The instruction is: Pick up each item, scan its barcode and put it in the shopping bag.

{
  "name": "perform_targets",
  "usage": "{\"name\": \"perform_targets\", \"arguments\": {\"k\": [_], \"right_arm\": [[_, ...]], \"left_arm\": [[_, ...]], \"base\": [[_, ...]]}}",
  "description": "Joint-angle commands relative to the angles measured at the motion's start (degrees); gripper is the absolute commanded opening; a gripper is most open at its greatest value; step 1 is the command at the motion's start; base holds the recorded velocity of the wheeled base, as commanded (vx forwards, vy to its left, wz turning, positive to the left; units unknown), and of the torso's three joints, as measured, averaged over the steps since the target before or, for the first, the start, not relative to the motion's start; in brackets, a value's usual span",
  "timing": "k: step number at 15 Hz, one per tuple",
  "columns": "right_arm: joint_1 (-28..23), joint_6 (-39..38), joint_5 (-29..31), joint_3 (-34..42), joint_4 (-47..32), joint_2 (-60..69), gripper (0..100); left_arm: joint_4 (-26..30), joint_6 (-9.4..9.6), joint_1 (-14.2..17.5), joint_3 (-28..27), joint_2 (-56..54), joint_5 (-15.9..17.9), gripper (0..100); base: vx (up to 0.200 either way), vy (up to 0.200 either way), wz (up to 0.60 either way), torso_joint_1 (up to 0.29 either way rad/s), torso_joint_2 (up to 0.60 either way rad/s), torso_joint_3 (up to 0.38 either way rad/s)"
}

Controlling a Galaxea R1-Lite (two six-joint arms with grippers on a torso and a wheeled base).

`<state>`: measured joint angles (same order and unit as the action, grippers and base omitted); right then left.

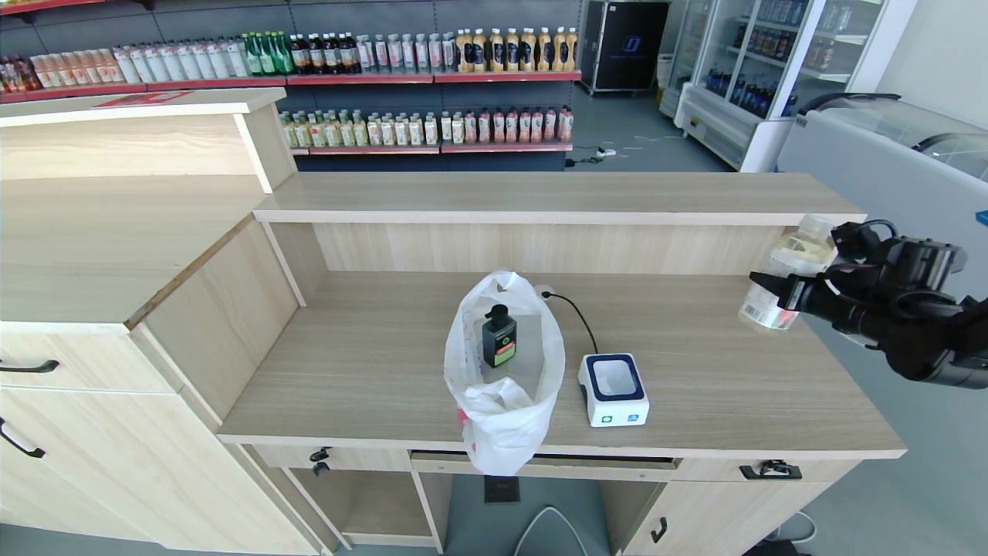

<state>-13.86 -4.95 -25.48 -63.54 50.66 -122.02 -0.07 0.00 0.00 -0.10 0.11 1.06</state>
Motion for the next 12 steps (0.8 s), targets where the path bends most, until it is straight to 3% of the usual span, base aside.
{"name": "perform_targets", "arguments": {"k": [1,6,12], "right_arm": [[2.7,-9.8,-14.1,10.0,-8.6,24.1,0],[6.4,-13.2,-27.3,15.9,-12.8,36.3,0],[19.4,-16.1,-28.7,16.0,-18.0,43.3,0]], "left_arm": [[0.0,0.0,0.0,0.0,0.0,0.0,100],[0.0,0.0,0.0,0.0,0.0,0.0,100],[0.0,0.0,0.0,0.0,0.0,0.0,100]], "base": [[0.0,0.0,0.0,0.0,0.0,0.0],[0.0,0.0,0.0,0.0,0.0,0.0],[0.0,0.0,0.0,0.0,0.0,0.0]]}}
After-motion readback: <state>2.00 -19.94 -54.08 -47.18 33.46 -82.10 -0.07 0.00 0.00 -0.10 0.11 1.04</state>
